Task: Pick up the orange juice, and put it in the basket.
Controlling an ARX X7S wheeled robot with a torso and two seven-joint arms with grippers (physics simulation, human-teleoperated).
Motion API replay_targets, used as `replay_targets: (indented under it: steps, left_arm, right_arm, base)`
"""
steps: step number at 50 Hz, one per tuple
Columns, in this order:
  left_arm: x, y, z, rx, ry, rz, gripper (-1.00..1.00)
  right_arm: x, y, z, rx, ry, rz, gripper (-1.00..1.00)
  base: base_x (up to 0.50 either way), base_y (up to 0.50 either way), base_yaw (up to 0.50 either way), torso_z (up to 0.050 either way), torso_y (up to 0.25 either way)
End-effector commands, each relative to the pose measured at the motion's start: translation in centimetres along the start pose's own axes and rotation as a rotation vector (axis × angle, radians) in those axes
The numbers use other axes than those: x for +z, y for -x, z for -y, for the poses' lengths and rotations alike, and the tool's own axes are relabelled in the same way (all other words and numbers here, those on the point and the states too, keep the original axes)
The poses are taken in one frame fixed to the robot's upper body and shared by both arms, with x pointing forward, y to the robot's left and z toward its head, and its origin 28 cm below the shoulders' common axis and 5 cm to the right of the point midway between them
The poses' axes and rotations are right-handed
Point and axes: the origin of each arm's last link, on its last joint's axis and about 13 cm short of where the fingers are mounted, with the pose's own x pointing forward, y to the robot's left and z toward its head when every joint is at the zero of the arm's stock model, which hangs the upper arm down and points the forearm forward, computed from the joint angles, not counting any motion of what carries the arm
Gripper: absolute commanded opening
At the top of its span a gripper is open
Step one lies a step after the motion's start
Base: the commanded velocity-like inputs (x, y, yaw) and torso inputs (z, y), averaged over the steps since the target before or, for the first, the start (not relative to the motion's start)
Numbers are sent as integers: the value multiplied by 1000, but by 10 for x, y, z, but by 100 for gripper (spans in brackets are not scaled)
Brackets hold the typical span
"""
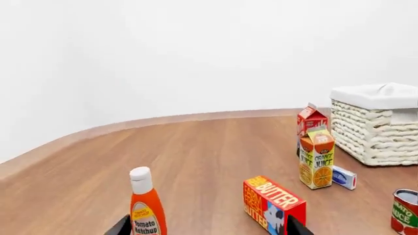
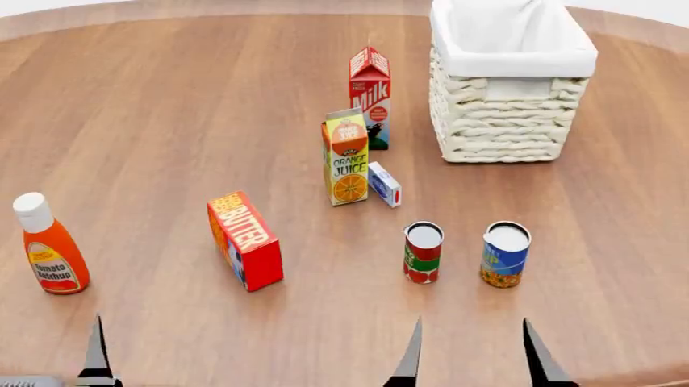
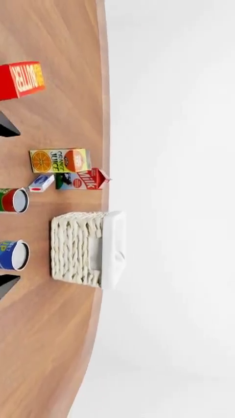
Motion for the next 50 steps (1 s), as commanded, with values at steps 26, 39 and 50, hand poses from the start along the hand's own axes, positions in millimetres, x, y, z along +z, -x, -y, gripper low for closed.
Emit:
replay_targets:
  steps: [26, 39, 50]
  left_arm:
    - [69, 22, -32, 119, 85, 181, 100]
    - [69, 23, -30, 110, 85, 180, 100]
    - [70, 23, -30, 109, 84, 183, 100]
  right_arm:
    - [66, 15, 3, 4, 46, 198, 100]
    - [70, 16, 4, -4, 42, 206, 100]
    - [71, 17, 4, -1, 41, 205, 100]
  base:
    - [43, 0, 0, 0, 0]
    - [500, 0, 0, 0, 0]
    - [500, 0, 0, 0, 0]
